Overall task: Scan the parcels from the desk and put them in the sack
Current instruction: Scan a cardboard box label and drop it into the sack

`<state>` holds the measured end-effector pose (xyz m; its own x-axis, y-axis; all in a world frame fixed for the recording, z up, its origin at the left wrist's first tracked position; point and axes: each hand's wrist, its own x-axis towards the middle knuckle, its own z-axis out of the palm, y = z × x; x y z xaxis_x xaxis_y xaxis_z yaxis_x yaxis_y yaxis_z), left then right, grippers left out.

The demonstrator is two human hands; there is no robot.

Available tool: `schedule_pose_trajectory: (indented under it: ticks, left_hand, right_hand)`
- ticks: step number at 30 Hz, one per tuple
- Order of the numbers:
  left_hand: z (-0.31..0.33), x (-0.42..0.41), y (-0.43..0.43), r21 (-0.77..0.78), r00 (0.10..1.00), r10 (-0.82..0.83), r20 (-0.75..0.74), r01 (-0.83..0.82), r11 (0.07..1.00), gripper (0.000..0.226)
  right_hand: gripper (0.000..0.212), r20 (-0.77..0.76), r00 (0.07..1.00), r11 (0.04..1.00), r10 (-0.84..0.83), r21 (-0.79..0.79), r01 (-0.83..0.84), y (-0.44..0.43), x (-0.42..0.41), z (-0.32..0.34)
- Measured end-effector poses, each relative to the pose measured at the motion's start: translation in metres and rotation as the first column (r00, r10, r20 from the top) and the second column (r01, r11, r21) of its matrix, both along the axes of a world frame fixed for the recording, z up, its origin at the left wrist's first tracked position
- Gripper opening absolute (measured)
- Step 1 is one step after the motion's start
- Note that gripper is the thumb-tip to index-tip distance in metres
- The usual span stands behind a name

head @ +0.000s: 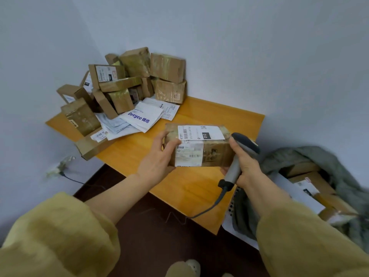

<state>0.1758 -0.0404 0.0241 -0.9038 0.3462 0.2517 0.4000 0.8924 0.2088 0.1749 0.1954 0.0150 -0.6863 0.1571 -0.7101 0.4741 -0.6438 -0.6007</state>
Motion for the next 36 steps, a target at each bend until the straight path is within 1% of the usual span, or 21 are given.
schedule_pose_trajectory:
  ticks: [2, 3, 5, 6, 7, 8, 9, 10, 11, 12, 13, 16, 17, 18, 20, 23, 25, 27, 30, 32, 36]
  left_hand:
    - [0.004, 0.0, -0.001, -0.002, 0.998, -0.048, -0.028, 0.048, 0.999, 0.084]
    - [0.004, 0.0, -0.004, 0.016, 0.996, -0.089, -0.028, 0.09, 0.996, 0.083]
    - [0.008, 0.003, -0.006, 0.173, 0.99, -0.139, 0.012, 0.135, 0.976, 0.077]
    - [0.012, 0.003, -0.004, 0.318, 0.992, -0.1, 0.072, 0.072, 0.945, 0.076]
    - [0.018, 0.003, -0.001, 0.487, 0.982, -0.024, 0.189, -0.073, 0.87, 0.076]
    - [0.026, 0.003, 0.002, 0.615, 0.933, 0.035, 0.358, -0.263, 0.743, 0.073]
    - [0.035, 0.0, 0.003, 0.66, 0.838, 0.032, 0.545, -0.452, 0.6, 0.065]
    - [0.044, -0.003, 0.002, 0.621, 0.705, -0.032, 0.709, -0.601, 0.504, 0.054]
    - [0.052, -0.005, -0.001, 0.566, 0.58, -0.131, 0.804, -0.68, 0.466, 0.048]
    - [0.058, -0.006, -0.004, 0.546, 0.508, -0.214, 0.834, -0.708, 0.448, 0.043]
    - [0.061, -0.008, -0.008, 0.559, 0.491, -0.267, 0.829, -0.721, 0.411, 0.038]
    - [0.074, -0.021, -0.02, 0.653, 0.604, -0.249, 0.757, -0.71, 0.262, 0.021]
    - [0.081, -0.026, -0.027, 0.673, 0.638, -0.214, 0.74, -0.695, 0.253, 0.019]
    - [0.088, -0.032, -0.035, 0.681, 0.663, -0.17, 0.729, -0.678, 0.278, 0.022]
    - [0.101, -0.045, -0.053, 0.672, 0.711, -0.044, 0.702, -0.641, 0.37, 0.044]
    - [0.114, -0.059, -0.073, 0.637, 0.768, 0.173, 0.617, -0.616, 0.463, 0.078]
    - [0.121, -0.066, -0.079, 0.606, 0.787, 0.239, 0.569, -0.597, 0.525, 0.089]
    - [0.123, -0.071, -0.081, 0.584, 0.803, 0.242, 0.545, -0.571, 0.577, 0.092]
    - [0.124, -0.076, -0.081, 0.581, 0.806, 0.223, 0.548, -0.559, 0.592, 0.091]
    - [0.123, -0.08, -0.079, 0.587, 0.804, 0.215, 0.554, -0.561, 0.584, 0.091]
    - [0.122, -0.085, -0.074, 0.58, 0.809, 0.198, 0.554, -0.546, 0.605, 0.086]
  right_hand:
    - [0.082, 0.005, 0.998, 0.998, -0.056, -0.035, 0.056, 0.001, 0.004, 0.004]
    - [0.078, 0.003, 0.997, 0.997, -0.075, -0.032, 0.075, 0.001, 0.005, 0.007]
    - [0.062, -0.017, 0.994, 0.994, -0.108, -0.02, 0.107, 0.002, 0.007, 0.012]
    - [0.053, -0.033, 0.992, 0.993, -0.12, -0.022, 0.12, 0.002, 0.008, 0.014]
    - [0.047, -0.05, 0.99, 0.991, -0.131, -0.023, 0.13, 0.002, 0.009, 0.016]
    - [0.044, -0.068, 0.988, 0.99, -0.138, -0.03, 0.136, 0.001, 0.009, 0.018]
    - [0.046, -0.089, 0.985, 0.989, -0.146, -0.037, 0.144, -0.002, 0.01, 0.02]
    - [0.052, -0.11, 0.982, 0.988, -0.154, -0.044, 0.15, -0.005, 0.011, 0.022]
    - [0.058, -0.127, 0.979, 0.986, -0.161, -0.053, 0.155, -0.009, 0.011, 0.024]
    - [0.059, -0.147, 0.976, 0.986, -0.161, -0.065, 0.153, -0.014, 0.012, 0.026]
    - [0.055, -0.169, 0.973, 0.987, -0.154, -0.073, 0.144, -0.018, 0.013, 0.029]
    - [0.031, -0.228, 0.97, 0.997, -0.082, -0.006, 0.083, -0.028, 0.015, 0.034]
    - [0.03, -0.235, 0.971, 0.996, -0.038, 0.069, 0.055, -0.031, 0.016, 0.035]
    - [0.031, -0.237, 0.971, 0.987, 0.023, 0.161, 0.016, -0.033, 0.018, 0.036]
    - [0.031, -0.257, 0.947, 0.937, 0.194, 0.334, -0.102, -0.038, 0.023, 0.041]
    - [0.026, -0.303, 0.858, 0.834, 0.415, 0.503, -0.226, -0.048, 0.032, 0.052]
    - [0.029, -0.302, 0.805, 0.77, 0.511, 0.577, -0.273, -0.056, 0.036, 0.06]
    - [0.028, -0.264, 0.773, 0.712, 0.576, 0.627, -0.316, -0.061, 0.038, 0.066]
    - [0.017, -0.201, 0.736, 0.628, 0.646, 0.689, -0.363, -0.065, 0.042, 0.073]
    - [0.013, -0.192, 0.721, 0.603, 0.666, 0.708, -0.369, -0.066, 0.043, 0.076]
    - [0.017, -0.189, 0.716, 0.593, 0.672, 0.716, -0.368, -0.066, 0.044, 0.083]
